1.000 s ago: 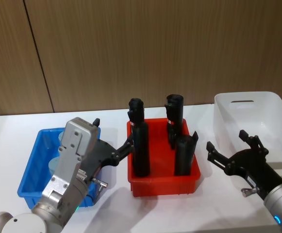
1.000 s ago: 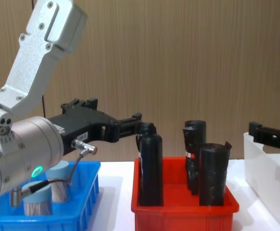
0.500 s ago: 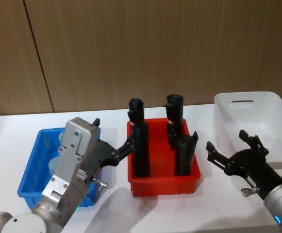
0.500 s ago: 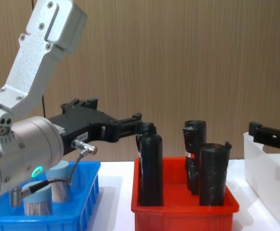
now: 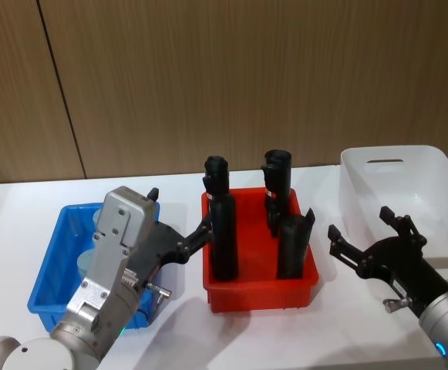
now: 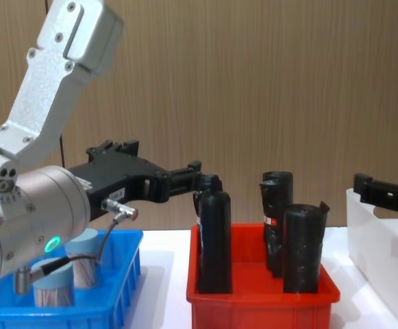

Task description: Pick the cotton swabs from the blue box and place them into the white box.

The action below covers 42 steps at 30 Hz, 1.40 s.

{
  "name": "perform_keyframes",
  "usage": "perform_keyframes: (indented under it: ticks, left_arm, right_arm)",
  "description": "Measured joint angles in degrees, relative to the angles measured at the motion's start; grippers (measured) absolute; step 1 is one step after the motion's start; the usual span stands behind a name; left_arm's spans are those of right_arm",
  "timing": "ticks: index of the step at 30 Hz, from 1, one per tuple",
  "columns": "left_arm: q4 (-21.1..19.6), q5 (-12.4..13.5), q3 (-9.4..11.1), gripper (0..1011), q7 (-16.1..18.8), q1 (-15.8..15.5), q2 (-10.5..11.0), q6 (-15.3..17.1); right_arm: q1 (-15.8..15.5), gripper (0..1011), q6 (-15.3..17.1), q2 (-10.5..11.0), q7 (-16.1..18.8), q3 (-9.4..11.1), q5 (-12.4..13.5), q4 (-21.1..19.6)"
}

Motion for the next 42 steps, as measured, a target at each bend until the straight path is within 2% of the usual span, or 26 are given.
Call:
perform_keyframes:
  ticks: [11,21,30,42]
  left_arm:
    - [0.2,-0.9,-0.5,1004,1.0,0.2,0.0,0.2]
    - [0.0,-3.1,-1.1,1004,3.6,1.3,0.3,1.4]
    - [0.3,-6.5,-1.9,1004,5.0,2.2,0.5,2.0]
    - [3.0,-12.1,-3.4,1004,6.1,2.0,0.1,2.4]
  right_arm:
    - [0.0,1001,0.0,0.0,0.0,0.0,0.0,0.0]
    - [0.0,1001,0.0,0.0,0.0,0.0,0.0,0.0]
    - [0.0,1002,0.0,0.0,0.0,0.0,0.0,0.0]
    - [0.0,1001,0.0,0.0,0.0,0.0,0.0,0.0]
